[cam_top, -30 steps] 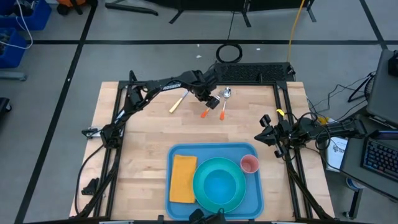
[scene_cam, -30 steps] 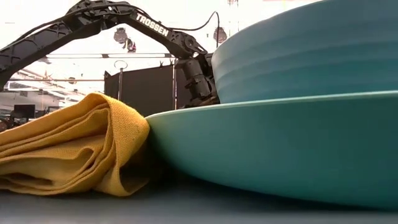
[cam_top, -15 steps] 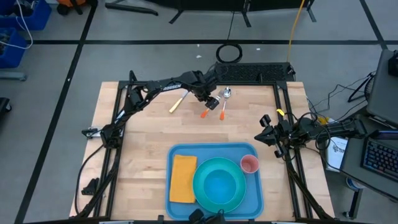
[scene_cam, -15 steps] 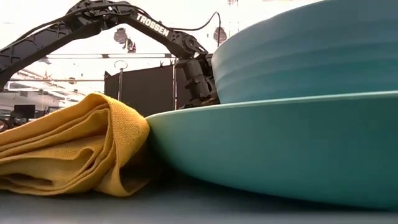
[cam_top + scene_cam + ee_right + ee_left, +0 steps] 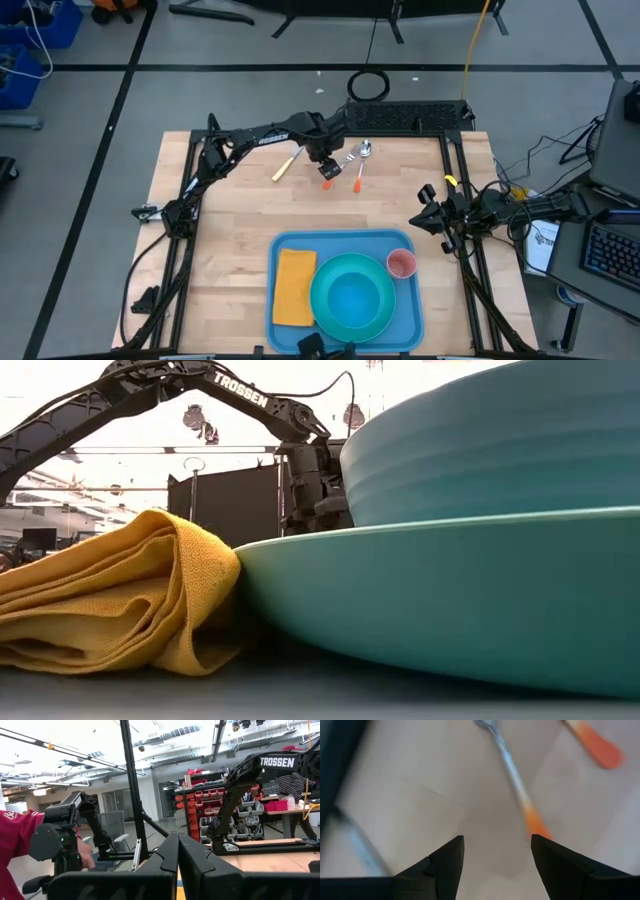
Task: Set up tray
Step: Put the orange fork on top of the yellow table napkin
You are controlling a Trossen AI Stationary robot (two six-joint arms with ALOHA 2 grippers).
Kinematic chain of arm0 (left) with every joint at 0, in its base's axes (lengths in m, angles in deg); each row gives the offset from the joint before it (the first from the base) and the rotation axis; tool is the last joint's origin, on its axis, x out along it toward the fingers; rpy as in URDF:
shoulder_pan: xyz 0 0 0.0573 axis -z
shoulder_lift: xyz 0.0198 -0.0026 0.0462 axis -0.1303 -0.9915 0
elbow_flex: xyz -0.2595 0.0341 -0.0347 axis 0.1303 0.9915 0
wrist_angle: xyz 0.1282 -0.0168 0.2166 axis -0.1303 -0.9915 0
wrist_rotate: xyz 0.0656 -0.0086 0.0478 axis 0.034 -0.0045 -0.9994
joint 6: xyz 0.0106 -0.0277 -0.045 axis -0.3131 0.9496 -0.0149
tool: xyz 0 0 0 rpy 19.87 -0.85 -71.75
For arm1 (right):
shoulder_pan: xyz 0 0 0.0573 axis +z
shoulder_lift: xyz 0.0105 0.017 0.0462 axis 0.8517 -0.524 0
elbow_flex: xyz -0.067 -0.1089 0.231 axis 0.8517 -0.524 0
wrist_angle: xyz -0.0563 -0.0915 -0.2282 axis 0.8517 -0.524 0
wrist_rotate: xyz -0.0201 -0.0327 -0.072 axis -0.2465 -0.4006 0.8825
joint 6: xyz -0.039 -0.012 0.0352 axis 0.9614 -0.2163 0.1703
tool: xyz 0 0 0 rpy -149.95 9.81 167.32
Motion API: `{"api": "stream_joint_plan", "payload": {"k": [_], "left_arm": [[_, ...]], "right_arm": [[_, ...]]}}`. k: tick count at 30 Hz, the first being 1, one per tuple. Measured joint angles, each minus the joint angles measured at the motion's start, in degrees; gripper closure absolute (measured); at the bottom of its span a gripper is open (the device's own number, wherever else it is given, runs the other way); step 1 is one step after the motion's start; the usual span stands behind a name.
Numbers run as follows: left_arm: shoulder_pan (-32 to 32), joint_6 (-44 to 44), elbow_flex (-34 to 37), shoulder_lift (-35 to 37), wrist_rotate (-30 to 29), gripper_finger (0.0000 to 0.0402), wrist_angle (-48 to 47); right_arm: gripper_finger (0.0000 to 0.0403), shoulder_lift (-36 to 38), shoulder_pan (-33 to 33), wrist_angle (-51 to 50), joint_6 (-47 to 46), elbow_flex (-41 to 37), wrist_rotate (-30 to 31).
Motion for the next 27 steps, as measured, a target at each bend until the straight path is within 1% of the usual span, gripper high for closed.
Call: {"api": "stream_joint_plan", "payload": {"k": [1, 3, 6, 7, 8, 10, 11, 14, 15, 18, 19, 22, 23, 27], "left_arm": [[0.00, -2.08, -0.06, 0.02, -1.53, 0.0165, 0.68], [-0.02, -6.99, -0.59, 0.02, -2.39, 0.0165, 0.12], [-0.01, -16.39, -2.83, 0.07, -4.31, 0.0165, -5.78], [0.01, -17.17, -3.33, 0.13, -5.13, 0.0165, -6.66], [-0.04, -16.46, -3.82, 0.15, -4.73, 0.0165, -6.33], [-0.46, -13.81, -4.74, 0.15, -2.45, 0.0165, -6.06], [-0.73, -13.92, -5.16, 0.15, -1.96, 0.0165, -6.50], [-1.64, -15.14, -5.96, 0.15, -5.66, 0.0165, -9.01], [-2.10, -13.98, -6.17, 0.12, -5.09, 0.0165, -8.85], [-3.67, -9.78, -6.32, 0.11, 2.86, 0.0165, -5.27], [-3.93, -9.70, -6.32, 0.11, 3.98, 0.0165, -4.22], [-3.60, -13.26, -6.32, 0.11, 4.55, 0.0165, -1.96], [-3.50, -13.89, -6.32, 0.11, 6.04, 0.0165, -1.21], [-3.50, -13.10, -6.32, 0.11, 15.84, 0.0174, 3.27]], "right_arm": [[0.0403, 0.01, 0.00, 0.00, 0.00, 0.01, 0.00], [0.0403, 0.01, 0.00, 0.00, 0.01, 0.00, 0.00], [0.0403, 0.00, 0.00, 0.02, -0.01, 0.00, -0.02], [0.0403, 0.01, 0.01, -0.01, 0.01, 0.01, 0.00], [0.0403, 0.01, 0.00, 0.00, 0.00, 0.00, 0.00], [0.0403, 0.01, 0.00, 0.00, -0.01, 0.00, 0.00], [0.0403, 0.01, 0.00, 0.00, -0.01, 0.02, 0.00], [0.0403, 0.01, 0.01, 0.00, 0.00, 0.00, 0.00], [0.0403, 0.01, 0.00, 0.00, 0.01, 0.02, 0.00], [0.0403, 0.01, 0.02, 0.00, -0.01, 0.02, 0.00], [0.0403, 0.01, 0.00, 0.00, -0.01, 0.00, 0.00], [0.0403, 0.01, 0.00, 0.00, 0.00, 0.02, 0.00], [0.0403, 0.01, 0.00, 0.00, -0.01, 0.00, 0.00], [0.0403, 0.01, 0.00, 0.00, -0.01, 0.02, 0.00]]}}
